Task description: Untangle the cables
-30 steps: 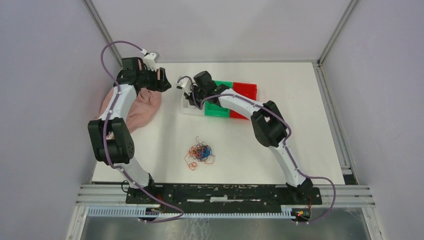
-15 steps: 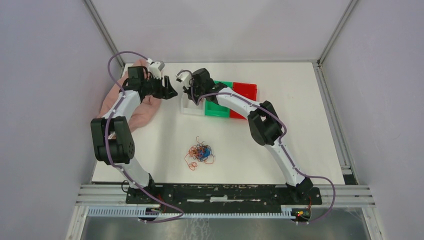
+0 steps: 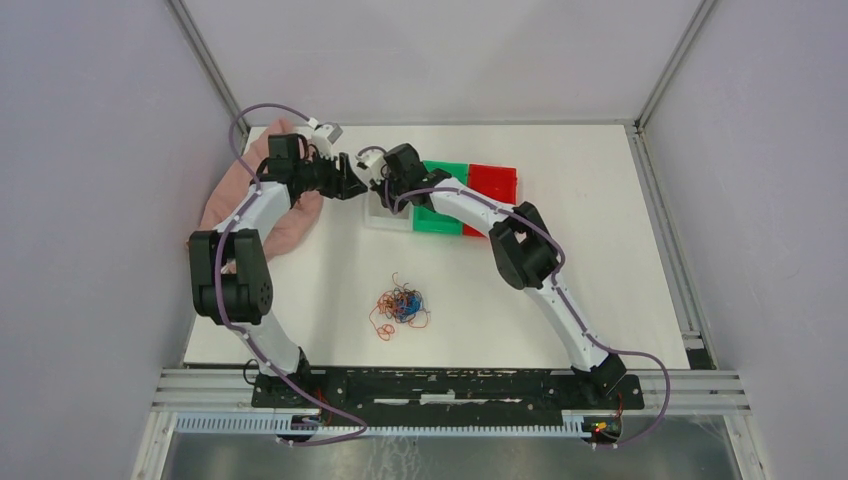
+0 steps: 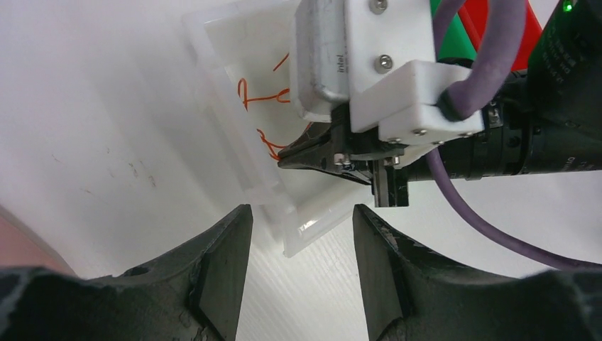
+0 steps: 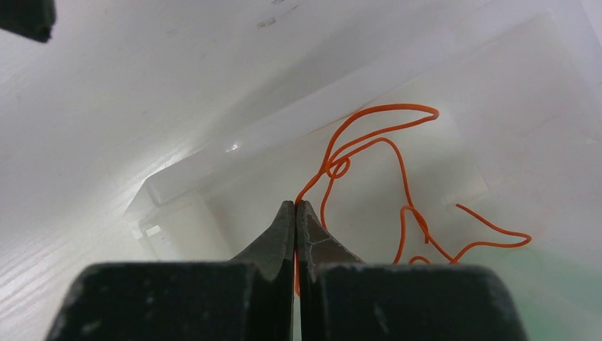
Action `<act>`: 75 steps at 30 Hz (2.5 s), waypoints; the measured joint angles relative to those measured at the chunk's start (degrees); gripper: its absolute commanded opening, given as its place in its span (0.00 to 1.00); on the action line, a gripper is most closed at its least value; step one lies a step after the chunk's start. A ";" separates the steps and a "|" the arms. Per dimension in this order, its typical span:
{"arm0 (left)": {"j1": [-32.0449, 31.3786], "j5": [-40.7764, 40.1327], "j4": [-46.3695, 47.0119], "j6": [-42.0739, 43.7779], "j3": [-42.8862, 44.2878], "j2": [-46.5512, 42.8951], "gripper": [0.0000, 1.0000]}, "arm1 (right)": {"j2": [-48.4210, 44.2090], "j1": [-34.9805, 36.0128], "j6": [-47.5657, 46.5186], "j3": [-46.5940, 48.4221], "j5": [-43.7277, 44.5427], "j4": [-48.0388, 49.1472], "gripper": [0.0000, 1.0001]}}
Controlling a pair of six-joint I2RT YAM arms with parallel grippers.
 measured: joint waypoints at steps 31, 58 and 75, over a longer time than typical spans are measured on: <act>5.40 5.01 -10.91 4.07 0.81 -7.65 0.66 | -23.04 -1.77 8.28 -17.66 1.38 5.77 0.64; -23.91 -4.96 -38.66 33.14 -15.91 -15.76 0.54 | -64.52 -7.48 28.37 -64.28 3.80 15.72 0.86; -24.11 -9.42 -34.99 32.81 -16.44 -17.35 0.03 | -65.02 -4.83 29.33 -67.52 0.66 17.25 0.80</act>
